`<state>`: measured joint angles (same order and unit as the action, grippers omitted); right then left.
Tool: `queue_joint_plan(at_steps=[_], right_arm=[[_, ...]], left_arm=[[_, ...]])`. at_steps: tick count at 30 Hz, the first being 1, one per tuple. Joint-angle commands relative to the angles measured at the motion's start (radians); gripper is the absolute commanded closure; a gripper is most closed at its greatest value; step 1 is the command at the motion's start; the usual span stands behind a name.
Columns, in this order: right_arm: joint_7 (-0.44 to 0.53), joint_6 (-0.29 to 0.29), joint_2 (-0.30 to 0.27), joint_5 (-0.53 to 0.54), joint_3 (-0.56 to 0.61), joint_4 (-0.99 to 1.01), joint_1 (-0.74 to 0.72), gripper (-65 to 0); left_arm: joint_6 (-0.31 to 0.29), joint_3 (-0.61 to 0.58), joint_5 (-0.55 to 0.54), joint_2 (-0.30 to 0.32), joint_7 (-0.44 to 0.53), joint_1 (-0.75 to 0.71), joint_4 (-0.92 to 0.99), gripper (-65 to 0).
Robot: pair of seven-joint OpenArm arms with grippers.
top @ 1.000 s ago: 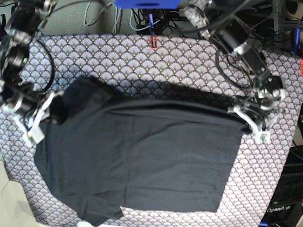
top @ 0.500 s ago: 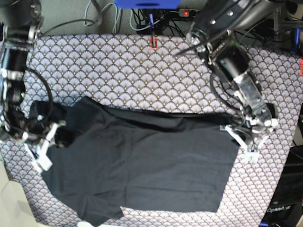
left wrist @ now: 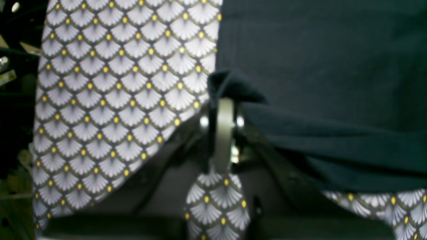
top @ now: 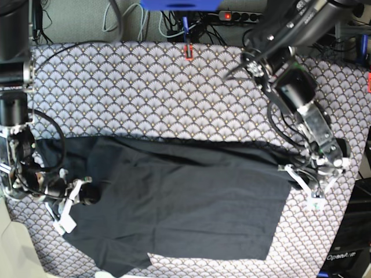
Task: Fold the T-shirt properly
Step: 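Lift the gripped edge and pull it across the shirt body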
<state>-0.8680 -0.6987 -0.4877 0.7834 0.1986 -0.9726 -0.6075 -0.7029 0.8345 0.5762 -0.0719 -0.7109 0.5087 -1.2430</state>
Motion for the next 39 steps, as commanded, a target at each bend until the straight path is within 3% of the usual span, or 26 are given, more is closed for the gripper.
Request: queue_joint_plan(at_steps=[1,16,27,39], right_arm=[[0.037,0.001,-0.013,0.02,0.002,0.001,-0.05,0.0],[0.214,0.001,-0.042,0.018,0.146,0.246,-0.233,0.0],[0.338,0.001,-0.027,-0.178,0.14,0.315,-0.236,0.0],[0.341,0.001,-0.003,-0.18,0.144,0.315,-0.28,0.0]], left_arm=[[0.005,-0.007,-0.009,0.007,0.021,0.041,-0.004,0.0],[0.005,-0.01,-0.012,0.008,0.115,0.14,0.118,0.0],[0.058,-0.083,-0.017,0.034,0.185,0.152,0.184,0.0],[0.058,-0.082,-0.017,0.05,0.201,0.152,0.2,0.0]])
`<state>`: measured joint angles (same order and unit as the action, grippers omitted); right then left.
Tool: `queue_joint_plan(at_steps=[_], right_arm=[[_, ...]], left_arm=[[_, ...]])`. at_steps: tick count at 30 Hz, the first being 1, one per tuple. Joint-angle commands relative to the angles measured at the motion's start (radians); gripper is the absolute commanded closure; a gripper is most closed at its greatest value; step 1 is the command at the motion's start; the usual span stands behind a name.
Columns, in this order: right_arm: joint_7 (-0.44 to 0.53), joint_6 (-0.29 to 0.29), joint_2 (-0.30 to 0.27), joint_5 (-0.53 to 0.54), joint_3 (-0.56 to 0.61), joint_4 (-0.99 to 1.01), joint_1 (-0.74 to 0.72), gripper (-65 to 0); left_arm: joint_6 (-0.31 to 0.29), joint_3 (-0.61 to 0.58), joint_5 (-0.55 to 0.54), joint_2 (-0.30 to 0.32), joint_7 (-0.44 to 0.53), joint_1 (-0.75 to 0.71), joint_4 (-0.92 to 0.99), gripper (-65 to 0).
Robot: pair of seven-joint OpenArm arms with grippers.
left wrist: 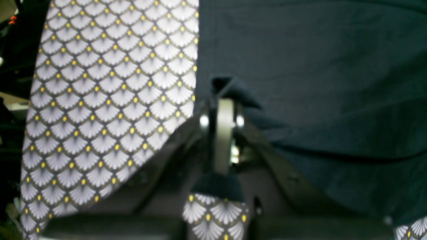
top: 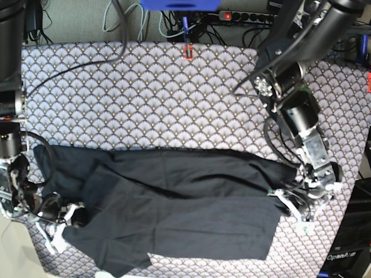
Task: Fold the T-shirt properly
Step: 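Lift the gripped edge and pull it across the shirt body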
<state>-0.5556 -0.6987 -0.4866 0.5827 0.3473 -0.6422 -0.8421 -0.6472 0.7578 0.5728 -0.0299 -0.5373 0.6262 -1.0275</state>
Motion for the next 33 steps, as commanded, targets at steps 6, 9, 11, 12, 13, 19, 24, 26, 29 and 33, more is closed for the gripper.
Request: queue_joint_plan(at_steps=[6,9,11,12,13,19,24,26,29,33], right_arm=[[0.022,0.001,0.007,0.021,-0.006,-0.015,-0.033,-9.4],[0.024,0.001,0.009,0.021,-0.006,-0.015,-0.021,-19.6],[0.021,0.001,0.018,0.021,-0.004,-0.015,-0.021,-25.2],[0.021,0.001,0.019,0.021,-0.004,-0.015,-0.021,-26.9],[0.021,0.001,0.018,0.021,-0.004,-0.015,-0.021,-27.7],[0.021,0.001,-0.007,0.021,-0.012,-0.015,-0.019,-27.6],[0.021,0.001,-0.014,0.021,-0.012,-0.021,0.053,-27.4],[0.021,0.001,-0.014,0.024,-0.012,-0.023,0.094,-25.7],[0.029,0.001,-0.01,0.024,-0.012,-0.023,0.157,-18.5],[0.039,0.001,0.012,0.024,-0.011,-0.023,0.189,-5.2]], left_arm=[[0.002,-0.005,-0.014,0.008,0.027,0.021,-0.024,0.0],[0.002,-0.005,-0.014,0.009,0.027,0.005,-0.024,-2.2],[0.002,-0.004,-0.014,0.018,0.029,-0.006,-0.026,-8.5],[0.002,-0.004,-0.014,0.022,0.029,-0.012,-0.026,-11.7],[0.002,-0.004,-0.014,0.023,0.029,-0.016,-0.026,-15.0],[0.0,0.027,-0.015,0.02,0.03,-0.021,-0.07,-23.2],[-0.01,0.045,-0.015,0.014,0.019,-0.022,-0.142,-23.3],[-0.01,0.05,-0.015,-0.002,0.018,-0.044,-0.159,-23.1],[-0.01,0.044,-0.015,-0.014,0.027,-0.095,-0.173,-21.4],[-0.01,0.042,-0.014,-0.034,0.027,-0.119,-0.146,-0.4]])
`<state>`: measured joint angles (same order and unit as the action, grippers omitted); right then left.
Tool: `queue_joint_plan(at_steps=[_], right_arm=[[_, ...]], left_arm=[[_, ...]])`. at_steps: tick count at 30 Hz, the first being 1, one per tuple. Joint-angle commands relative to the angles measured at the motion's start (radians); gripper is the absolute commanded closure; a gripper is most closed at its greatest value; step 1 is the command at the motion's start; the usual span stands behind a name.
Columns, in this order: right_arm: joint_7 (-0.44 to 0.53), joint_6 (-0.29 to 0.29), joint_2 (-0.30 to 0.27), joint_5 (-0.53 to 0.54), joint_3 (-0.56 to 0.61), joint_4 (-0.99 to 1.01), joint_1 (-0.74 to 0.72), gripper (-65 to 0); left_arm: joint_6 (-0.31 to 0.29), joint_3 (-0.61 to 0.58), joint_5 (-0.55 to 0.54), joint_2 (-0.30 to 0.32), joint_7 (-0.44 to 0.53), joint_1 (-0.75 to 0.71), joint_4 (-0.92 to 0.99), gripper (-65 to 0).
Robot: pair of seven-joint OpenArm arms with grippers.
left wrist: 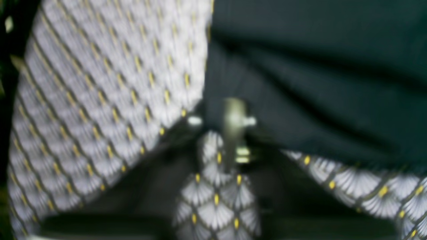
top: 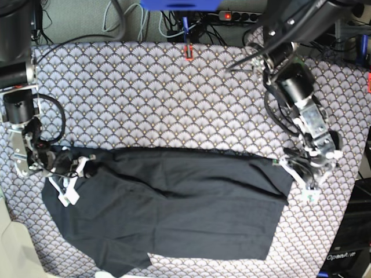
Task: Fold the T-shirt properly
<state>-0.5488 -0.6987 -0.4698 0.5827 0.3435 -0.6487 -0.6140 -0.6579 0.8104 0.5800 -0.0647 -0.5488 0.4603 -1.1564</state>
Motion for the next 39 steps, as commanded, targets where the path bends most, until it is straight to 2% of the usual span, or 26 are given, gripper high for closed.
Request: queue_joint_plan(at_steps=[1,18,22,24,27,30,32,34,36,39], right_arm=[[0.032,0.001,0.0,0.023,-0.005,-0.016,-0.036,-3.1],[0.023,0.001,0.004,0.021,-0.001,-0.046,0.035,-1.9],[0.063,0.001,0.035,0.018,0.001,-0.09,0.035,-1.9],[0.12,0.001,0.07,-0.02,0.002,-0.085,-0.013,-1.9],[0.189,0.001,0.138,-0.158,0.007,-0.084,-0.106,-1.8],[0.213,0.001,0.193,-0.289,0.002,-0.085,-0.206,-1.4],[0.212,0.001,0.208,-0.326,-0.002,-0.087,-0.26,-1.3],[0.198,0.001,0.21,-0.338,-0.027,-0.09,-0.292,-1.3],[0.144,0.001,0.201,-0.341,-0.06,-0.092,-0.298,-1.3],[0.082,0.001,0.153,-0.336,-0.106,-0.139,-0.249,-1.3]], left_arm=[[0.0,-0.01,-0.013,-0.002,0.034,0.047,-0.007,0.0],[0.0,-0.01,-0.019,-0.007,0.039,0.001,0.0,0.0],[0.0,-0.01,-0.019,-0.011,0.029,-0.024,-0.021,0.0],[0.0,-0.01,-0.01,-0.028,0.028,-0.039,-0.052,0.0],[-0.001,-0.012,-0.01,-0.03,-0.004,-0.087,-0.138,0.0],[-0.003,-0.012,-0.019,-0.031,-0.092,-0.137,-0.259,0.0],[-0.004,-0.012,-0.021,-0.031,-0.118,-0.166,-0.317,0.0],[-0.004,-0.012,-0.021,-0.031,-0.123,-0.196,-0.366,0.0],[-0.004,-0.012,-0.021,-0.031,-0.127,-0.229,-0.406,0.0],[-0.009,-0.012,-0.021,-0.036,-0.123,-0.268,-0.439,0.0]])
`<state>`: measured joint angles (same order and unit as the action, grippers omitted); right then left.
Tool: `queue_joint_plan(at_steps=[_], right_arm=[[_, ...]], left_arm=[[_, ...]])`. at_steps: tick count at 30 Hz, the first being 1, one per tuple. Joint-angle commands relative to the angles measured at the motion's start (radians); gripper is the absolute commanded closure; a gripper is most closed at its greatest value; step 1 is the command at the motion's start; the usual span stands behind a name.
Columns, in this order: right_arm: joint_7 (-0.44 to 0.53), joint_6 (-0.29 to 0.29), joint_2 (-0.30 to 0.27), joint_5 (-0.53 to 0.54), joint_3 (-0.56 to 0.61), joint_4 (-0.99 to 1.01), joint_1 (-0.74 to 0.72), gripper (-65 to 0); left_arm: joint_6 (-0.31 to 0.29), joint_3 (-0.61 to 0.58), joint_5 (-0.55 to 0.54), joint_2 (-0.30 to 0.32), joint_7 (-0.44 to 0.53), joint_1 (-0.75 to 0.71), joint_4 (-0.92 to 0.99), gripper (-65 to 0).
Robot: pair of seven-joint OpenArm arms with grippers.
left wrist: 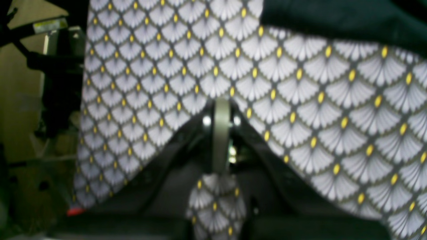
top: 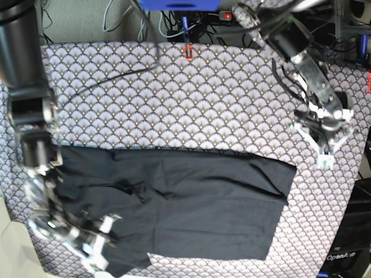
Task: Fold the T-shirt properly
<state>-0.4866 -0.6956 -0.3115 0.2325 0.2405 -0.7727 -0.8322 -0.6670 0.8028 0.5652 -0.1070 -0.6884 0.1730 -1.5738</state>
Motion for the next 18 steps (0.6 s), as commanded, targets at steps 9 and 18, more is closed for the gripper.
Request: queue_joint_plan(at_steps=[9,18], right_arm=[[-0.1,-0.003,-0.177,0.008,-0.165,-0.511,0.399,-1.8],[-0.129,-0.003,-0.229,0.008,-0.45,-0.555,0.601,-14.3]], left_arm=[[-0.031,0.002,-0.007,0.003,0.022,0.004,-0.056,0.0],[-0.031,0.005,-0.006,-0.006,0.019,0.119,-0.043,-4.8]])
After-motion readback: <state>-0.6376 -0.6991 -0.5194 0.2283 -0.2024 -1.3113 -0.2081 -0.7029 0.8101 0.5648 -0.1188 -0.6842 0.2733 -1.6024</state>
